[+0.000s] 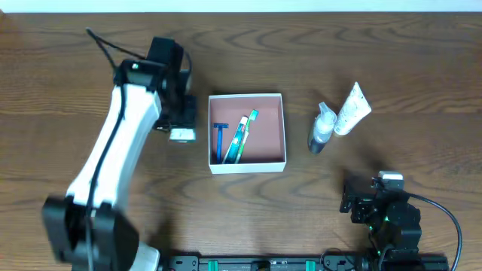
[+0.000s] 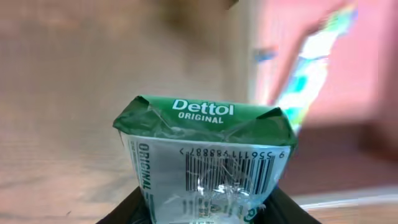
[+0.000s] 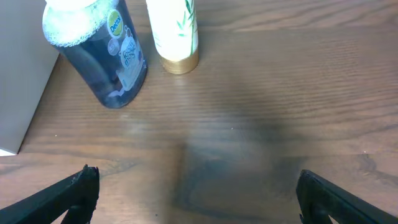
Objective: Pack container
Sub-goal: 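Lower the Dettol soap box into the white box and release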
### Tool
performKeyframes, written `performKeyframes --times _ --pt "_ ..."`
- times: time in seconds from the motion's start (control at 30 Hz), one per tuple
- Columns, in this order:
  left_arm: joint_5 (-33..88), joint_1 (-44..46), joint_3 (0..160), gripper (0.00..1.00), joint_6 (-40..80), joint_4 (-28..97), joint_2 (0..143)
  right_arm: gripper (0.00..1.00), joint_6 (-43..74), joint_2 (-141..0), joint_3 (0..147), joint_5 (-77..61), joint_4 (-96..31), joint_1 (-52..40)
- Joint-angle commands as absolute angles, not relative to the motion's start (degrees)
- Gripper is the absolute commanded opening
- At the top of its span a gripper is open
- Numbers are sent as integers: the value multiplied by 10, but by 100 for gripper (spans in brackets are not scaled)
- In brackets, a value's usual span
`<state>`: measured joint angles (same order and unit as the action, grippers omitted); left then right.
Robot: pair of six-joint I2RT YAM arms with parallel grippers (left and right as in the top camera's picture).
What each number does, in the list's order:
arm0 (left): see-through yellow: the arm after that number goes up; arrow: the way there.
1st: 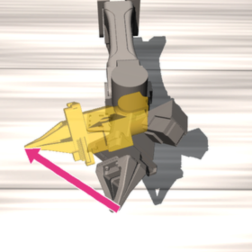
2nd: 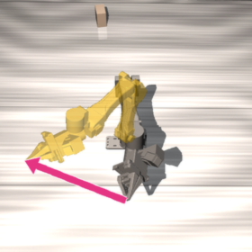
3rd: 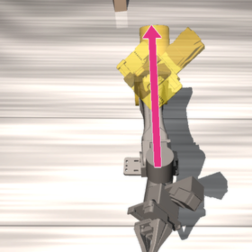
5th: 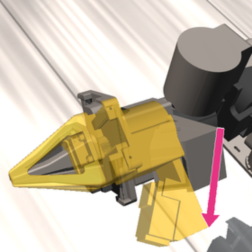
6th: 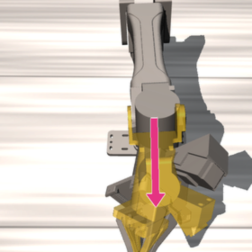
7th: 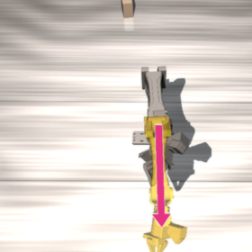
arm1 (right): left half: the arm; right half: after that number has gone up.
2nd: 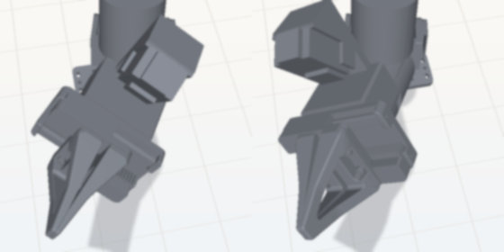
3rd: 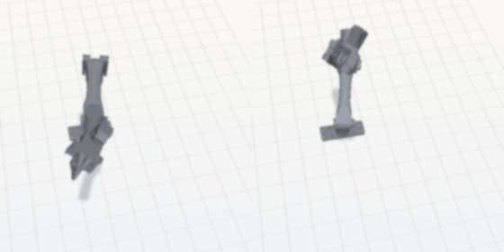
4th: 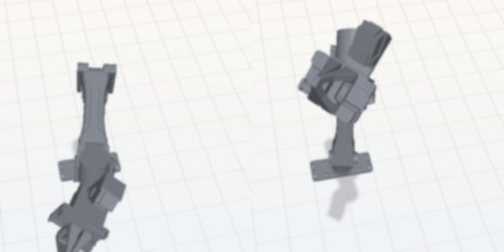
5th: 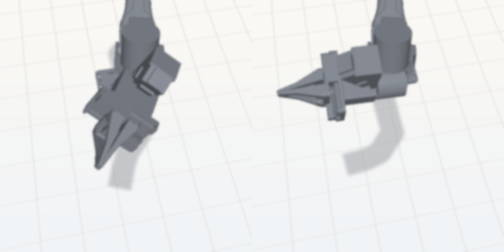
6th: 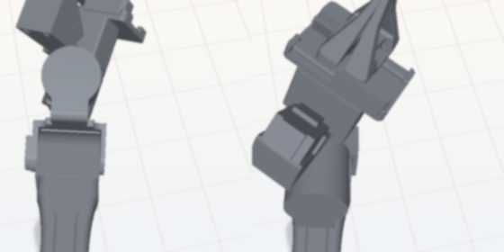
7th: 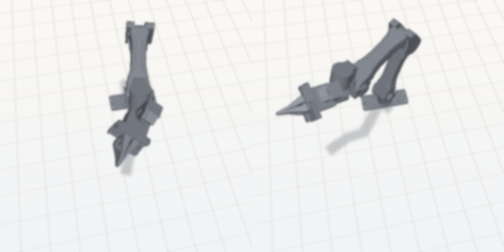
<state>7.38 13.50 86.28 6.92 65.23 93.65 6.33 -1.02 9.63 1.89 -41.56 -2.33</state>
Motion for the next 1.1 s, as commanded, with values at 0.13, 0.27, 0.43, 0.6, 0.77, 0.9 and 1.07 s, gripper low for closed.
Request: performKeyframes --times 0.13,0.27,0.43,0.6,0.77,0.9,1.07 --pt "63 239 860 32 146 595 923 99 63 -9 95 19 -418 -23" --pt "5 272 844 32 191 568 949 99 63 -9 95 19 -418 -23" --pt "-5 289 839 32 209 547 998 99 63 -9 95 19 -418 -23" --pt "-9 293 839 32 218 547 1053 99 63 -9 95 19 -418 -23" --pt "-23 293 839 32 223 539 1092 99 63 -9 95 19 -418 -23" --pt "-37 293 839 32 229 534 1108 99 63 -9 95 19 -418 -23" --pt "-37 293 839 34 229 532 1112 99 63 -9 95 19 -418 -23"
